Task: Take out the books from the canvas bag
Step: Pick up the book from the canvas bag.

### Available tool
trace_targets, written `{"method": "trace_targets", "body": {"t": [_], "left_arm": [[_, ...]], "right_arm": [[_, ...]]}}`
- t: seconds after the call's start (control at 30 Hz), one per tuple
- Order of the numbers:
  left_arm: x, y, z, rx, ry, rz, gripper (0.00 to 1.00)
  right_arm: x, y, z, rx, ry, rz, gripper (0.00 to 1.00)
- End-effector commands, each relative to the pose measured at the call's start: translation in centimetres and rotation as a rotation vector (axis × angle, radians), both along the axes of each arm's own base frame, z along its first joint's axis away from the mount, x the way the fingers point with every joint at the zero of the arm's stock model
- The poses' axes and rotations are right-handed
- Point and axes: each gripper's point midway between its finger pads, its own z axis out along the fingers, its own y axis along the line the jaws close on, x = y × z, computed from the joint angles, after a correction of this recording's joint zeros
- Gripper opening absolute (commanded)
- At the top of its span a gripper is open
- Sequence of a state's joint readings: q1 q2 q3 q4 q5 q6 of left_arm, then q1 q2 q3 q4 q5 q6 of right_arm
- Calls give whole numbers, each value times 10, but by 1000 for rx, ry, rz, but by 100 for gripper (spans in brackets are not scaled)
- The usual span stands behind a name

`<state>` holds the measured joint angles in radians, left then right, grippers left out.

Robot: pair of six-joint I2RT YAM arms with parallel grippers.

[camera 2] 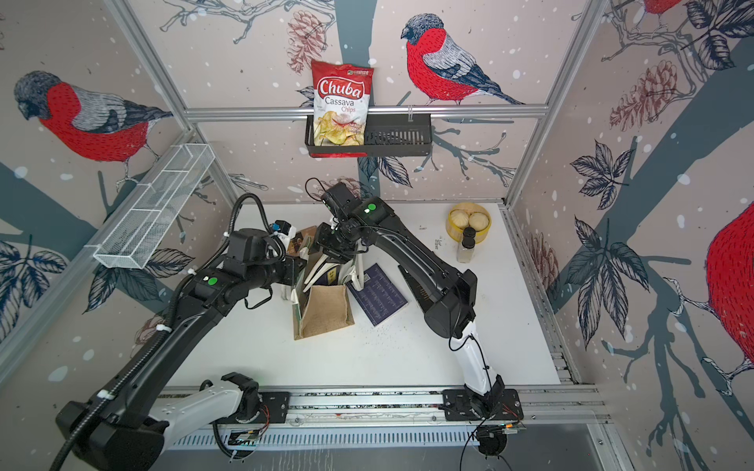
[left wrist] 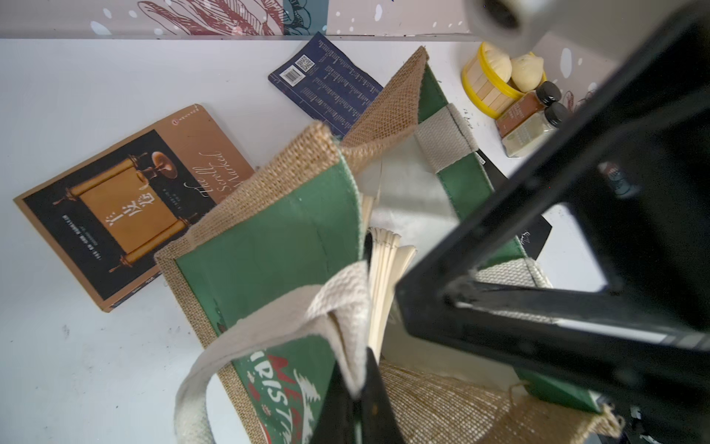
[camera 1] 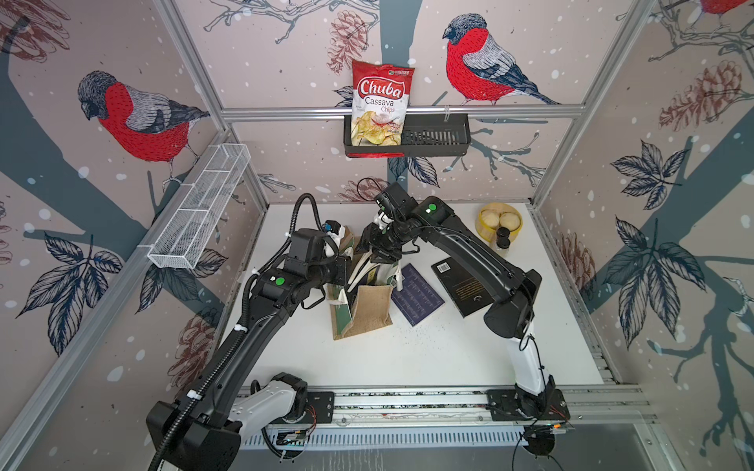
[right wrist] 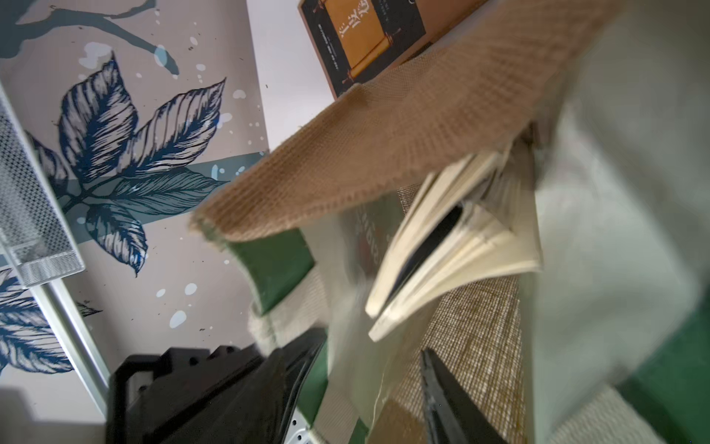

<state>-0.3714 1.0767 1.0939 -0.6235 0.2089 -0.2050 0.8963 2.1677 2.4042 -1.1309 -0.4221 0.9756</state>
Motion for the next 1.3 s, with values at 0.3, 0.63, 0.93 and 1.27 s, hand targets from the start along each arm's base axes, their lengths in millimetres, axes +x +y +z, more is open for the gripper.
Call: {"method": "trace_targets", "body": {"t": [0.3,0.63,0.93,1.27], "left_arm": [[8,6,2,23,-26,34,0],[7,3,1,10,-18,27,0],[6,4,-3,15,-12,30,0],[5,4,-7,17,-1,29,0]], "right_arm": [[-6,-23,-33,-150,39,1,55],[-8,-42,-46,-217,37,-15,53],[-10,-39,-67,-267,34,11,37],[-2,-32,-76,-267,15,14,17]]}}
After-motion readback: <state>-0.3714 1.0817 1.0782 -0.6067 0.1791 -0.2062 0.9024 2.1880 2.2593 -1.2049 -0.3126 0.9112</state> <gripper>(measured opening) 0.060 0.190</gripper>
